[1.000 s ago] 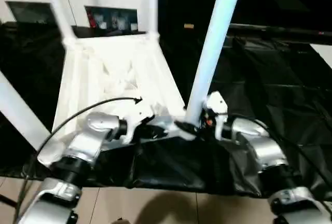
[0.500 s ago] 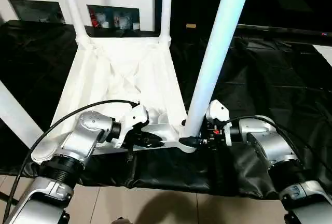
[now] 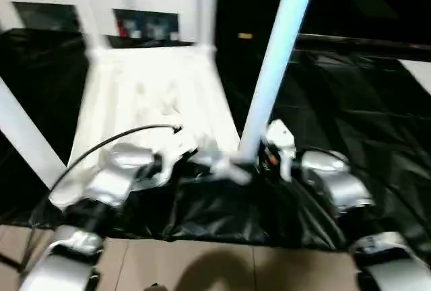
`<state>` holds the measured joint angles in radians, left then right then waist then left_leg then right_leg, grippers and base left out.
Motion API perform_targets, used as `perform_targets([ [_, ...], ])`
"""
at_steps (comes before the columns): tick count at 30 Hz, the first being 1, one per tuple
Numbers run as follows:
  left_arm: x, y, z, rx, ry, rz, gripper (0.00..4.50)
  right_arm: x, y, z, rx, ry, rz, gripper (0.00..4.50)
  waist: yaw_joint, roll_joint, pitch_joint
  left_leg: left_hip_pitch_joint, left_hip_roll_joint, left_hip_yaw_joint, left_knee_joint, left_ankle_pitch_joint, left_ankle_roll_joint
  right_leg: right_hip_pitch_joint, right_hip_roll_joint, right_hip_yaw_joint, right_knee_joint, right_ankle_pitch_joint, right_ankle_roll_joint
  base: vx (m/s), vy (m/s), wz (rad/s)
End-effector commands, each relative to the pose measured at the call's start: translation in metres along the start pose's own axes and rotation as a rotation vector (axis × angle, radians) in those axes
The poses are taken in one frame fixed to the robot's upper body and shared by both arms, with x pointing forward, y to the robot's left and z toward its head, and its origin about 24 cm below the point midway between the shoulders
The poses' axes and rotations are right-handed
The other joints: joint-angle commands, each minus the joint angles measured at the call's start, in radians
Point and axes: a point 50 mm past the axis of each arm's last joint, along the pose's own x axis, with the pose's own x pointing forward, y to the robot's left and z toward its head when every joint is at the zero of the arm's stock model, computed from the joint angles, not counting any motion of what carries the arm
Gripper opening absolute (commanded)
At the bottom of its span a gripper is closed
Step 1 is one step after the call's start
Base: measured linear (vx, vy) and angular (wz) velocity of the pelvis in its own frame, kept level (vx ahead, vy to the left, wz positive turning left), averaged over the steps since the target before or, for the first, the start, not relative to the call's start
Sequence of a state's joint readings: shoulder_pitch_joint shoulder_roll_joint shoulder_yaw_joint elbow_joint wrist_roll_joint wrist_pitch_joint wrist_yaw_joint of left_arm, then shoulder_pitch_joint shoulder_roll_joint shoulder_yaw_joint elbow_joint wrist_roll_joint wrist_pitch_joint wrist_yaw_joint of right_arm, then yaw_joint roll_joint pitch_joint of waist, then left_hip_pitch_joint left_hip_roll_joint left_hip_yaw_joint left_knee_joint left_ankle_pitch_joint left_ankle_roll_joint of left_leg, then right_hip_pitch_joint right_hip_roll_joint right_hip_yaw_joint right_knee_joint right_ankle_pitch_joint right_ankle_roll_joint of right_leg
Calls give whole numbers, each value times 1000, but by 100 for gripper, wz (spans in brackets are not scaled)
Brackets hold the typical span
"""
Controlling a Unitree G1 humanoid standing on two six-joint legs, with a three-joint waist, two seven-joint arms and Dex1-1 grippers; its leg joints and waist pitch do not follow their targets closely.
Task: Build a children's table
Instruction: Rotate leg to tighten
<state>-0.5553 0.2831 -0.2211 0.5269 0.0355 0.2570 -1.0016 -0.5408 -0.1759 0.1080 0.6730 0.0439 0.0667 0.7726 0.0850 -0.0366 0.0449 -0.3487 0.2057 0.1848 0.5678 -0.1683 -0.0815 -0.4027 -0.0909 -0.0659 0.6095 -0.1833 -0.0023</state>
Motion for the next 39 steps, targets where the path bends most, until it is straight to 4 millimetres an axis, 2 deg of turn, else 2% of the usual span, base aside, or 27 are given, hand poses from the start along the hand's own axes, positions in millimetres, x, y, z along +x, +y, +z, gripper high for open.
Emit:
perform_targets([
  [1,12,3,23,1,-72,118,0,24,33,-18,60,58,46,254,-1,-1,-46,5,23,-16,-75,-372,-14,29,-54,38,-103,-488,-116,0,0,0],
  [4,26,-1,28,-10,-88,186,0,44,45,-13,131,32,-60,254,-4,-1,-46,3,21,-17,-76,-364,-17,26,-54,39,-104,-481,-115,0,0,0],
  [7,32,-7,32,-6,-105,163,0,52,55,-5,113,2,-58,254,-2,-4,-48,3,19,-15,-75,-355,-9,27,-54,40,-105,-474,-105,0,0,0],
  [9,33,-11,35,6,-121,131,0,54,56,-2,114,-9,-61,310,0,-4,-49,-1,21,-15,-76,-345,-1,29,-53,41,-101,-442,-106,0,0,0],
  [11,31,-11,36,12,-127,122,0,53,55,-2,119,-10,-60,328,1,-4,-51,-2,21,-13,-76,-332,0,31,-52,42,-97,-405,-114,0,0,0],
  [12,28,-12,34,21,-128,96,0,49,50,-1,131,-14,-65,328,1,-1,-52,-3,21,-13,-77,-323,1,32,-51,42,-95,-382,-120,0,0,0],
  [13,28,-12,34,21,-128,96,0,49,50,-1,131,-14,-65,334,0,-1,-51,-4,21,-12,-77,-321,2,32,-50,42,-94,-371,-123,0,0,0],
  [14,23,-12,32,27,-132,64,0,43,42,0,124,-19,-75,358,0,-1,-52,-3,21,-12,-77,-319,2,33,-50,42,-93,-358,-128,0,0,0],
  [17,18,-13,30,50,-137,34,0,37,35,0,101,-17,-87,368,-2,-2,-56,-7,22,-10,-75,-288,7,38,-50,44,-85,-288,-149,0,0,0],
  [18,13,-17,28,67,-158,-31,0,30,30,0,54,-20,-42,376,0,2,-55,-4,22,-8,-73,-279,10,38,-50,44,-84,-263,-160,0,0,0],
  [21,5,-21,22,67,-150,-129,0,15,27,-5,-91,-3,83,376,5,2,-56,-5,23,-3,-68,-255,29,40,-48,44,-77,-190,-190,0,0,0],
  [23,3,-21,21,71,-144,-146,0,11,27,-6,-101,4,126,376,8,0,-57,-5,21,-1,-66,-237,40,43,-46,44,-72,-165,-201,0,0,0],
  [26,-4,-18,18,69,-128,-179,0,-1,24,-6,-138,17,243,376,12,3,-55,-4,23,-2,-66,-235,51,45,-46,43,-73,-171,-208,0,0,0],
  [31,-16,-14,9,64,-75,-266,0,-19,20,-8,-188,78,437,376,18,2,-53,-4,25,-3,-67,-254,46,45,-47,42,-75,-221,-204,0,0,0],
  [34,-23,-13,7,68,-49,-314,0,-25,17,-7,-193,100,490,376,21,3,-54,-3,27,-1,-64,-243,51,45,-46,42,-71,-199,-215,0,0,0],
  [35,-24,-13,6,65,-43,-325,0,-26,15,-7,-193,110,500,348,23,3,-55,-4,26,0,-64,-238,52,45,-46,41,-69,-191,-221,0,0,0],
  [38,-27,-14,5,64,-27,-350,0,-29,14,-5,-188,115,533,337,27,-3,-55,-3,27,-1,-63,-231,50,46,-48,41,-68,-193,-225,0,0,0],
  [39,-29,-13,4,67,-18,-359,0,-29,14,-4,-185,111,546,317,28,-3,-55,-2,27,0,-63,-231,51,45,-48,41,-69,-198,-224,0,0,0],
])
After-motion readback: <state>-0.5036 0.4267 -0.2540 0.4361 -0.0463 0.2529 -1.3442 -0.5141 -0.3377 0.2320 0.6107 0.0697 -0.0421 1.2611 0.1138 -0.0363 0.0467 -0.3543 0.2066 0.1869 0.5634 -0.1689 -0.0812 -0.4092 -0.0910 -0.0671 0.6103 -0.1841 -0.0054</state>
